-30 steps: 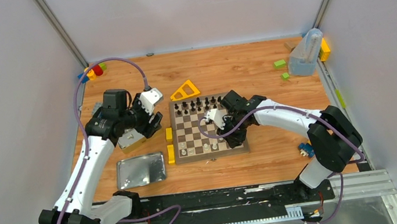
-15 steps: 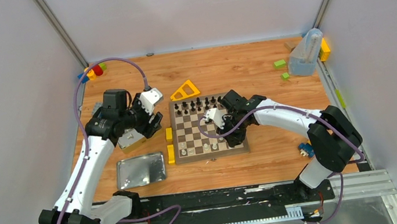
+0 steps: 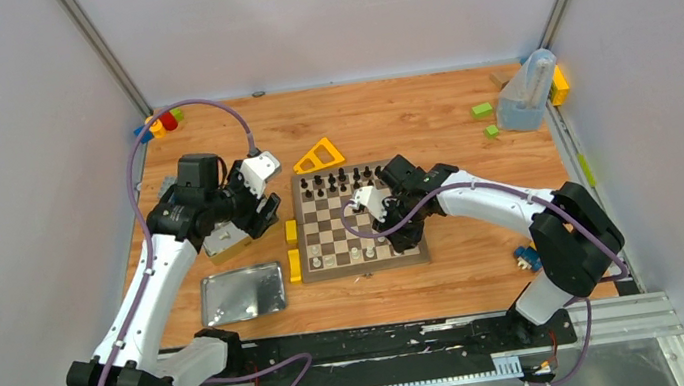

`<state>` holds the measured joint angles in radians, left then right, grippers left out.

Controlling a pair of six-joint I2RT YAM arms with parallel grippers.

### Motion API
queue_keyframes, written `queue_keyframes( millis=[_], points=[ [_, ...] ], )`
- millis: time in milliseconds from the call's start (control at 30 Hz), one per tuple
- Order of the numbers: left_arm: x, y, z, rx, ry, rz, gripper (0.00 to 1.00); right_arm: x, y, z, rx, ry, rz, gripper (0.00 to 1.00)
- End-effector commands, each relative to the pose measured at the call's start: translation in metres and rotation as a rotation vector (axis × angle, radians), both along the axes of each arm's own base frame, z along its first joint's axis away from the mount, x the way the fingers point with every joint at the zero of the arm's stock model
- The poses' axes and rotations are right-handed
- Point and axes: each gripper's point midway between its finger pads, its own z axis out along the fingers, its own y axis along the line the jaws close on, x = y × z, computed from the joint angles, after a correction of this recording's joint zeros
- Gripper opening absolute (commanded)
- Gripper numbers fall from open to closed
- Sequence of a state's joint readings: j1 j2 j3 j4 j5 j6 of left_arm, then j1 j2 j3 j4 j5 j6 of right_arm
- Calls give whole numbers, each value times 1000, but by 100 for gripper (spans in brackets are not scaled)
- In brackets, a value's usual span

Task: Set up the chess pieces on the board
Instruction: Adjust the chess piece on the chessboard.

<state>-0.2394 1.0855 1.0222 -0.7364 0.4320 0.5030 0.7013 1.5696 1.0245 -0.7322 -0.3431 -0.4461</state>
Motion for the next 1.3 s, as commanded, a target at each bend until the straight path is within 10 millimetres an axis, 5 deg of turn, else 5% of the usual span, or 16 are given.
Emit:
queue_keyframes(
  millis=[0,733,1267],
  points=[
    [4,1,22,-21,-56,13,78,20,12,13,38,-71,-13,11],
    [3,1,21,-20,-57,10,80,15,11,11,39,-51,-6,17],
    [3,1,20,-19,-53,9,80,10,9,16,41,-45,6,10]
  ],
)
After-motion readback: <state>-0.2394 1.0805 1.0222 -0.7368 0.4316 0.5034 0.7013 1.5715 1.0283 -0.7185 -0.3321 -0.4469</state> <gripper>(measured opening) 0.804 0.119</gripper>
